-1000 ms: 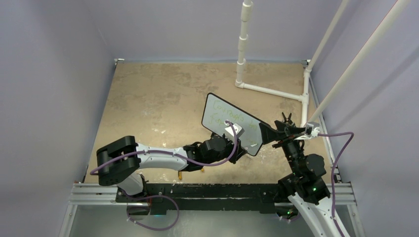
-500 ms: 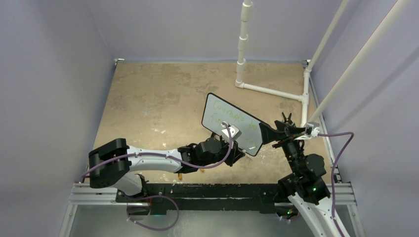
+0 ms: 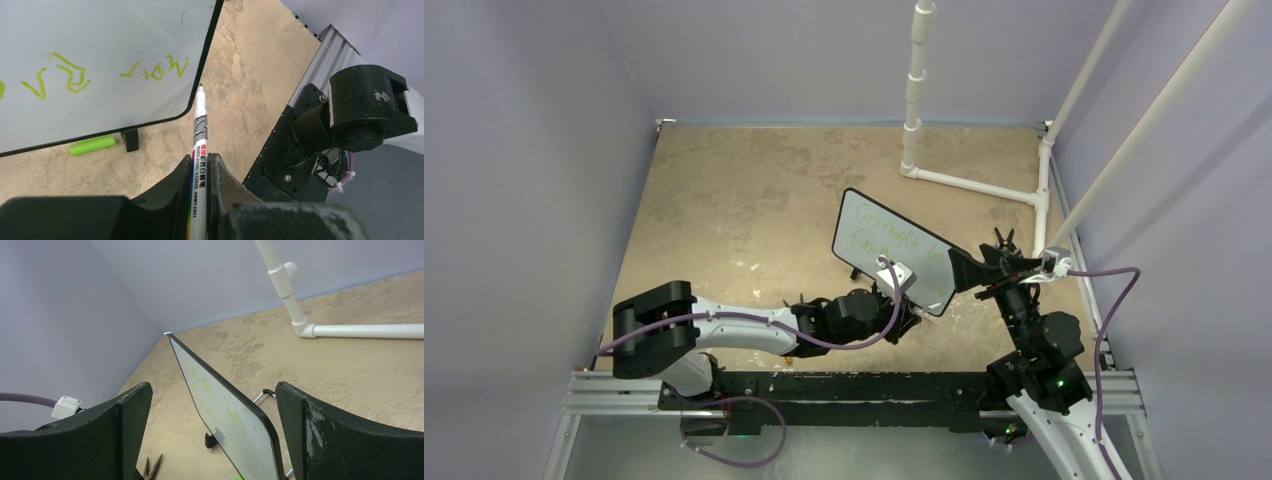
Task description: Write a sentence on the whiteboard
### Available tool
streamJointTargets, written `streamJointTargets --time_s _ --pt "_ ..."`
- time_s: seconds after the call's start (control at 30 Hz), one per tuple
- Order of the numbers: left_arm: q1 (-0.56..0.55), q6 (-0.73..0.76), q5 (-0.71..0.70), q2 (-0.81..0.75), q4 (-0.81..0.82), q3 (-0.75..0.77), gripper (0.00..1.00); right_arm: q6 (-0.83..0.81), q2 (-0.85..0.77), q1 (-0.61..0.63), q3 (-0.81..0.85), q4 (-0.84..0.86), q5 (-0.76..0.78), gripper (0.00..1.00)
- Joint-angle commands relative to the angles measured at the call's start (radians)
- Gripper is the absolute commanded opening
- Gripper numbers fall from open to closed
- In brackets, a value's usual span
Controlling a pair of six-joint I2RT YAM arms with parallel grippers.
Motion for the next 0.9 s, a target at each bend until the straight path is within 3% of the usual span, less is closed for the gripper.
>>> streamJointTargets --time_s 0.0,0.87 --pt "-0.006 -0.012 -0.036 0.019 0.016 0.029 0.00 0.001 -0.013 0.005 0.000 0.010 0.009 0.96" --pt "-0.006 0.020 -0.043 0.088 0.035 0.094 0.00 0.001 -0.013 0.004 -0.001 0.010 0.010 0.96"
